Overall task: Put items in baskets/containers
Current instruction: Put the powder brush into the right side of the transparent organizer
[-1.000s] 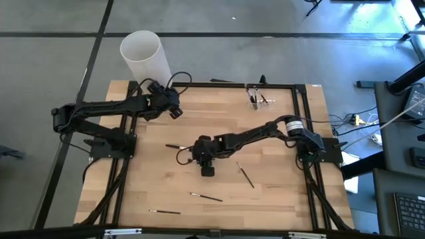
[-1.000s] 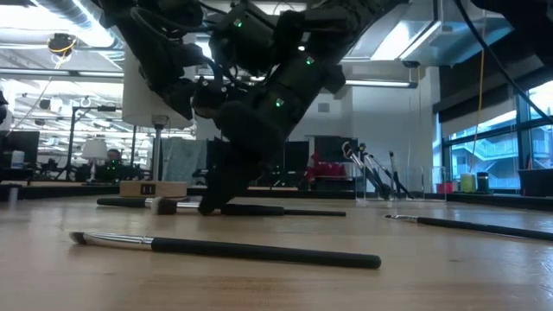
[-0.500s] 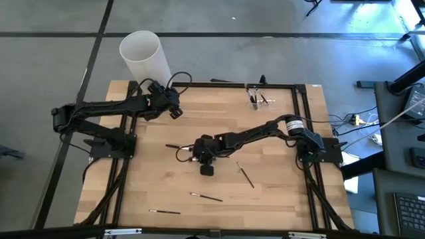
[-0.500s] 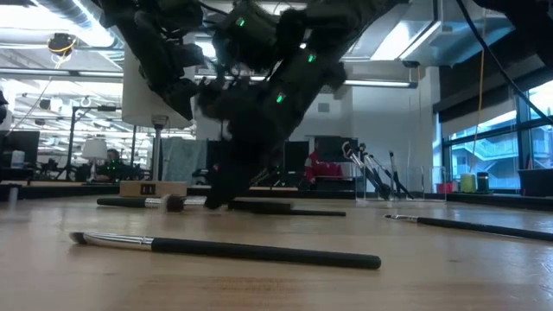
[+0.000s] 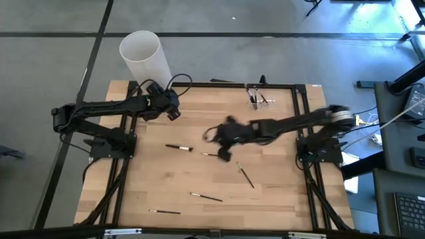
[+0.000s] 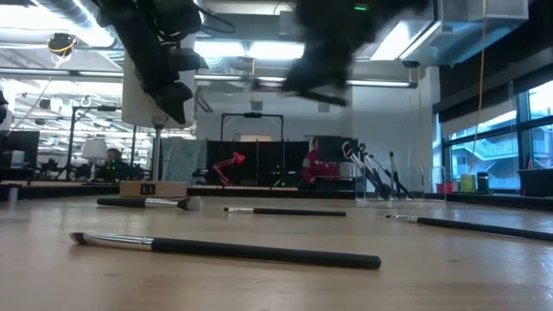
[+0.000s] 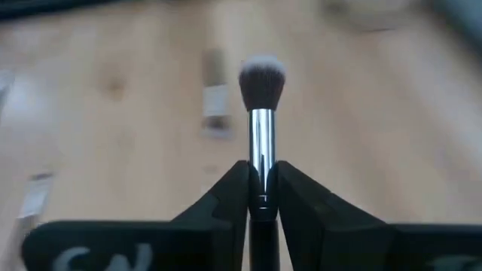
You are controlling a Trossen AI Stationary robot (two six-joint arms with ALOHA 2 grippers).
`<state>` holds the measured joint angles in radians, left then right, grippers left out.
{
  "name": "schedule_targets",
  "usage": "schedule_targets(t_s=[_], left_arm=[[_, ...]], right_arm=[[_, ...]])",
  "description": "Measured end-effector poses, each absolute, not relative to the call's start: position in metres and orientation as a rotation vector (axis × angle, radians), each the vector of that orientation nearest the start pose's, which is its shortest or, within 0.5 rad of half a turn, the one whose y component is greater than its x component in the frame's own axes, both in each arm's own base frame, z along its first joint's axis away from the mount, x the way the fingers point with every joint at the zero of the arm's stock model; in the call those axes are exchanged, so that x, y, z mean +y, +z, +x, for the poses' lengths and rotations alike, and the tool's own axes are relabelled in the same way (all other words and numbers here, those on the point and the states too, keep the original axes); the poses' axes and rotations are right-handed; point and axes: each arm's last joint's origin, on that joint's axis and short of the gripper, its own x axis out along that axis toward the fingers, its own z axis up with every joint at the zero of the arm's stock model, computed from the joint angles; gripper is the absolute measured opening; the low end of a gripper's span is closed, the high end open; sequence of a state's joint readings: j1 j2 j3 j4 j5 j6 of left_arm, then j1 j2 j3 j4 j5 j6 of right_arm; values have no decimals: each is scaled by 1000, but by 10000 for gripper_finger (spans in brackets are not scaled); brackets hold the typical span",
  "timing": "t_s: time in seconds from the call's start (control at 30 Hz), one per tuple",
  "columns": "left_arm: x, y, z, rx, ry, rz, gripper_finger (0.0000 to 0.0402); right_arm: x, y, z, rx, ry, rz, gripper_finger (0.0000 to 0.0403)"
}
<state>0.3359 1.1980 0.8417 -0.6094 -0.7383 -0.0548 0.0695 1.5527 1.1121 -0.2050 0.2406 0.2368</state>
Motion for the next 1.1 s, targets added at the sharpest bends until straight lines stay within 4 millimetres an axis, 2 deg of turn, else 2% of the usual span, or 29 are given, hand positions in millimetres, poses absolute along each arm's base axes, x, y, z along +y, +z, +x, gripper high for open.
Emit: schedule_targets(t_s=[0.1,0.2,0.3,0.4,0.53,0.63,0.77,0.97,1.1], left_arm=[[93,247,207,948,1018,145,235],[93,248,208,928,1022,139,235],[94,250,211,886,1023,127,235],[95,253,215,836,987,101,235],[95,256,220,781,928,79,235],[94,256,221,773,899,67,235],[95,256,221,774,906,72,235],[95,256,221,774,909,74,235],[95,257,222,770,909,79,235]], right_arm=[[1,267,285,474,-421,125,70],[-17,264,236,332,-592,114,59],[-33,245,198,240,-777,64,54],[-48,228,171,133,-916,15,64],[-65,205,147,6,-1027,-43,72],[-74,192,133,-67,-1074,-65,64],[-85,180,121,-63,-1134,-88,55],[-99,176,110,-81,-1190,-91,73],[-108,176,106,-96,-1223,-72,68]])
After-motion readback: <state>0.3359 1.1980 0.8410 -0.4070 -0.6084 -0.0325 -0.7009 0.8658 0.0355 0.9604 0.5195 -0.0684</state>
